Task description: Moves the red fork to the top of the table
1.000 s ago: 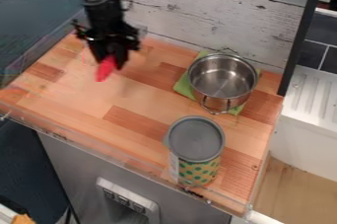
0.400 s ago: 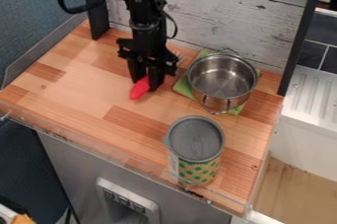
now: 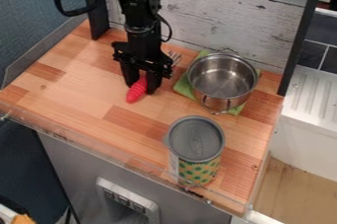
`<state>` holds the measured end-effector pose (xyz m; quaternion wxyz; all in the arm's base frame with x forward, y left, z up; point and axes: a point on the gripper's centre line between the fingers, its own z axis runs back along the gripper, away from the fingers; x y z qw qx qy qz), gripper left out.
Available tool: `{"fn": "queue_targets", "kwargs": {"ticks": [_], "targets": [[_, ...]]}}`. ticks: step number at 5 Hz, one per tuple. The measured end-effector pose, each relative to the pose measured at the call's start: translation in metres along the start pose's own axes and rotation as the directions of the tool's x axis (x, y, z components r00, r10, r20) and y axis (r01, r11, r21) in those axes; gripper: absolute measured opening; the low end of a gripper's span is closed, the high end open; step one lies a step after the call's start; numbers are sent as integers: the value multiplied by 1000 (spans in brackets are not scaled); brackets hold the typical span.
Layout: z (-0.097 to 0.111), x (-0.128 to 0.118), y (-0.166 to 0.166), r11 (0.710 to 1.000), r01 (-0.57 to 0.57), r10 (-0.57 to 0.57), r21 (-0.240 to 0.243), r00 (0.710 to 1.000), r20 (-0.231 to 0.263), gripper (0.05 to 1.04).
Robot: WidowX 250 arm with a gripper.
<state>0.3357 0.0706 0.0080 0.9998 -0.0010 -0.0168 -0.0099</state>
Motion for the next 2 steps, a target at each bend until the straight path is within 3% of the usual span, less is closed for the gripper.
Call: {"fn": "queue_targets", "kwargs": {"ticks": [1, 2], "targets": [[8, 3, -5, 1000, 11, -10, -18, 1000, 16, 995], [46, 10, -8, 1000, 18, -18, 4, 994, 109, 1005]]}}
